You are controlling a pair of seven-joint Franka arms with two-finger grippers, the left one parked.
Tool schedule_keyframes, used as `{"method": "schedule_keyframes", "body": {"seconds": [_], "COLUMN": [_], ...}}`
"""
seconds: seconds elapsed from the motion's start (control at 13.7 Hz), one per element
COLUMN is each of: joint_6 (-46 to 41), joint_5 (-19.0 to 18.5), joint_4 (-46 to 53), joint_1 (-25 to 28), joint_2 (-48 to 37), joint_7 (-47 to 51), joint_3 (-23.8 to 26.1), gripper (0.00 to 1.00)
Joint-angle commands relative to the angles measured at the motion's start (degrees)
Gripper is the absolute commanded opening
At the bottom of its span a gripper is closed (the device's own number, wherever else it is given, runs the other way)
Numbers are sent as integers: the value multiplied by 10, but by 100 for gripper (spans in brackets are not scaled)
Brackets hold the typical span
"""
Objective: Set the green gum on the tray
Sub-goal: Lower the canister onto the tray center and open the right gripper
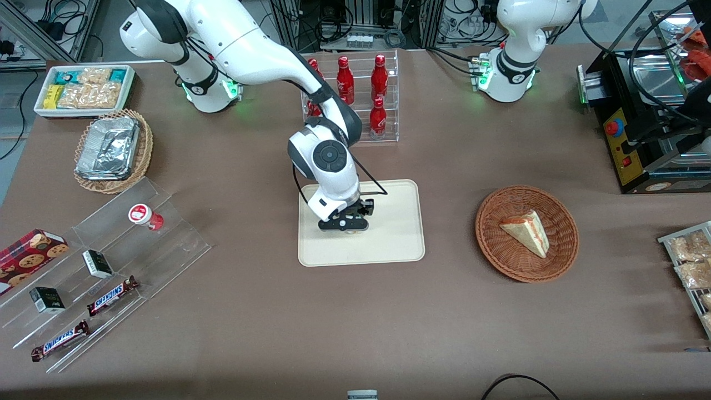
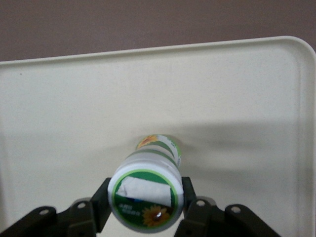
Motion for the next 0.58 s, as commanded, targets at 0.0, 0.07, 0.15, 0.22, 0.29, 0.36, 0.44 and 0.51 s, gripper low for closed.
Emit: {"method": "schedule_keyframes", "body": {"seconds": [0.0, 0.07, 0.15, 0.22, 0.29, 0.36, 0.44, 0.51], "joint_6": [12, 19, 23, 25, 25, 25, 24, 23], "joint_5": [13, 12, 10, 8, 7, 6, 6, 6], "joint_4": [15, 12, 10, 10, 10, 10, 9, 8], "joint_1": [5, 6, 6, 6, 6, 6, 6, 7], "joint_2": [15, 15, 15, 15, 15, 15, 15, 14], "joint_7": [-5, -5, -5, -6, -6, -8, -11, -13], "joint_3": [-7, -7, -7, -7, -7, -7, -7, -7], "gripper": [63, 89, 99, 99, 99, 99, 99, 99]}}
